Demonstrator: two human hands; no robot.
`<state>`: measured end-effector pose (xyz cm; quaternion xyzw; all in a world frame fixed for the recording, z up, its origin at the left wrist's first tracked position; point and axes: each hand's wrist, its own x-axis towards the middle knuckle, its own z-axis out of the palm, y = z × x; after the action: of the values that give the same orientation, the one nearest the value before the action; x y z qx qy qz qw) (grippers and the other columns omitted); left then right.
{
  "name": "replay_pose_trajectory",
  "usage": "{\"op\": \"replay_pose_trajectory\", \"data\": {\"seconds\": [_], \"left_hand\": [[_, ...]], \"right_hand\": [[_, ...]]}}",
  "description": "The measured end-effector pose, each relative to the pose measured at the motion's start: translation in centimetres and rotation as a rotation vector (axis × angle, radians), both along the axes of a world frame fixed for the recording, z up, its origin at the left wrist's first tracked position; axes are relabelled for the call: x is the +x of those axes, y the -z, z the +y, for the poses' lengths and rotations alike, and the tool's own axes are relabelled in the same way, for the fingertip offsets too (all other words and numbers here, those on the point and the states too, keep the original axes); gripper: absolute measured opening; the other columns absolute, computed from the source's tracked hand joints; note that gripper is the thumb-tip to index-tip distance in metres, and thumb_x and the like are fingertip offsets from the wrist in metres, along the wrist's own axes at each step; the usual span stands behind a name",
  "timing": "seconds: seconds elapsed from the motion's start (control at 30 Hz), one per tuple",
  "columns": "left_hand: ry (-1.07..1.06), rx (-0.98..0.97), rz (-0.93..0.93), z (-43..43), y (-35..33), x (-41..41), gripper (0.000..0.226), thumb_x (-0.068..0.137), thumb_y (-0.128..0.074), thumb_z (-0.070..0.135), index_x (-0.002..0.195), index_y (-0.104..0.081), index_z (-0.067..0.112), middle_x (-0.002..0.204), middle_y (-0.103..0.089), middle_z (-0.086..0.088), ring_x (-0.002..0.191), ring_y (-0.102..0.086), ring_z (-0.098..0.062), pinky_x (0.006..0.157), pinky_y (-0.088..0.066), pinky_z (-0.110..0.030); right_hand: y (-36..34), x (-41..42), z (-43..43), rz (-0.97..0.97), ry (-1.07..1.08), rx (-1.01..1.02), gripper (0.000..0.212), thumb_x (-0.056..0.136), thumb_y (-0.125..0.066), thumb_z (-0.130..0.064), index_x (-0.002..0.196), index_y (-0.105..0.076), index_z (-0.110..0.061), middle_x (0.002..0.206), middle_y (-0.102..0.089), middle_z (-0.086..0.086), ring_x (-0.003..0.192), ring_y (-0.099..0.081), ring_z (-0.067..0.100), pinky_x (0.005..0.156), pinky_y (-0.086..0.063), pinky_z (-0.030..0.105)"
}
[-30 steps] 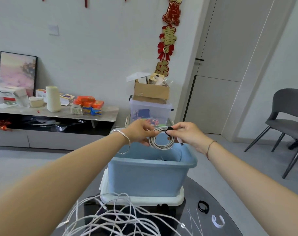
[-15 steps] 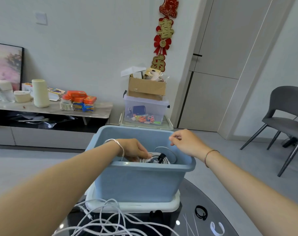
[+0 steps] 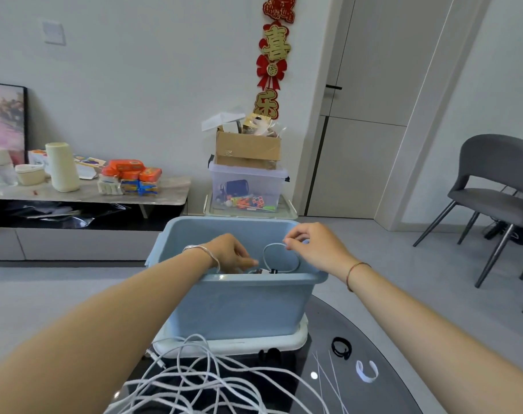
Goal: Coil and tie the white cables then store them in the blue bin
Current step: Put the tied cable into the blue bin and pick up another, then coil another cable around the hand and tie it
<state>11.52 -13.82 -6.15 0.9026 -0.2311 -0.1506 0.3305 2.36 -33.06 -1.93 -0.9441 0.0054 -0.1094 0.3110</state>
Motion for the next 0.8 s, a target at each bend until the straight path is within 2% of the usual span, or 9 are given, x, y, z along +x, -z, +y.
{"op": "replay_pose_trajectory", "data": {"seconds": [0.07,0.17,0.23,0.3,0.47,0.57,0.63,0.73,0.8], "left_hand": [[-0.079,-0.236,0.068,0.5,-1.2,-1.0,0.029,0.084,-0.069,0.037,0.093,-0.073,0.009,0.083,-0.072,0.0,0.063,-0.068,-0.007,0.06,-0.054,-0.017],[-0.061,-0.406,0.102,1.9,-3.7,-3.9,0.027,0.085,-0.068,0.035,0.095,-0.07,0.01,0.09,-0.073,-0.006,0.075,-0.072,-0.016,0.066,-0.057,-0.02],[-0.042,-0.469,0.095,2.9,-4.9,-6.4,0.021,0.086,-0.067,0.033,0.092,-0.069,0.013,0.089,-0.073,-0.005,0.074,-0.072,-0.014,0.064,-0.056,-0.019],[-0.045,-0.516,0.092,4.3,-5.6,-9.2,0.015,0.086,-0.067,0.028,0.091,-0.068,0.014,0.087,-0.074,-0.005,0.072,-0.071,-0.013,0.062,-0.055,-0.018],[-0.005,-0.413,0.096,8.0,-3.2,-16.2,0.013,0.087,-0.067,0.024,0.097,-0.069,0.015,0.09,-0.075,-0.004,0.077,-0.071,-0.013,0.063,-0.054,-0.018],[0.014,-0.299,0.08,9.3,0.4,-19.2,0.015,0.084,-0.071,0.027,0.097,-0.071,0.02,0.092,-0.074,-0.006,0.085,-0.07,-0.014,0.074,-0.057,-0.022],[0.038,-0.255,0.086,10.1,2.8,-20.7,0.018,0.082,-0.074,0.025,0.098,-0.072,0.017,0.095,-0.074,-0.004,0.092,-0.07,-0.015,0.082,-0.054,-0.021],[0.051,-0.221,0.066,11.1,4.7,-22.7,0.026,0.082,-0.074,0.022,0.105,-0.07,0.011,0.1,-0.072,0.0,0.092,-0.068,-0.007,0.08,-0.049,-0.01],[0.062,-0.155,0.025,11.8,5.2,-23.8,0.029,0.083,-0.073,0.026,0.11,-0.069,0.014,0.103,-0.069,0.009,0.09,-0.063,0.006,0.079,-0.044,-0.003]], "right_hand": [[-0.4,-1.3,0.4,0.01,-0.051,0.091,0.008,0.086,-0.065,-0.023,0.086,-0.071,-0.019,0.085,-0.071,-0.006,0.077,-0.062,0.001,0.069,-0.044,0.016],[-1.1,-3.7,0.9,0.012,-0.086,0.236,0.011,0.084,-0.07,-0.022,0.09,-0.072,-0.013,0.082,-0.069,-0.009,0.056,-0.055,-0.009,0.051,-0.036,0.005],[-1.6,-5.7,1.4,0.02,-0.087,0.336,0.01,0.083,-0.071,-0.021,0.09,-0.071,-0.013,0.082,-0.068,-0.008,0.048,-0.051,-0.008,0.045,-0.035,0.007],[-1.9,-7.9,2.0,0.033,-0.087,0.447,0.007,0.083,-0.072,-0.021,0.087,-0.07,-0.016,0.083,-0.07,-0.002,0.043,-0.046,-0.003,0.045,-0.037,0.012],[0.5,-13.8,4.1,0.102,-0.107,0.513,0.005,0.083,-0.071,-0.014,0.087,-0.068,-0.013,0.078,-0.069,-0.001,0.041,-0.046,0.002,0.044,-0.037,0.012],[3.3,-16.2,4.9,0.247,-0.147,0.389,0.007,0.083,-0.072,-0.017,0.088,-0.068,-0.015,0.077,-0.069,-0.004,0.046,-0.052,0.005,0.045,-0.037,0.013],[5.1,-17.4,5.4,0.337,-0.188,0.303,0.007,0.082,-0.072,-0.02,0.088,-0.069,-0.019,0.08,-0.07,-0.006,0.053,-0.058,0.008,0.047,-0.039,0.013],[7.0,-19.0,6.4,0.397,-0.274,0.254,0.014,0.082,-0.073,-0.021,0.095,-0.07,-0.016,0.092,-0.072,-0.003,0.076,-0.067,0.019,0.067,-0.053,0.02],[7.5,-19.8,7.2,0.417,-0.317,0.253,0.017,0.081,-0.073,-0.02,0.097,-0.07,-0.014,0.097,-0.071,0.0,0.082,-0.066,0.016,0.076,-0.055,0.023]]}}
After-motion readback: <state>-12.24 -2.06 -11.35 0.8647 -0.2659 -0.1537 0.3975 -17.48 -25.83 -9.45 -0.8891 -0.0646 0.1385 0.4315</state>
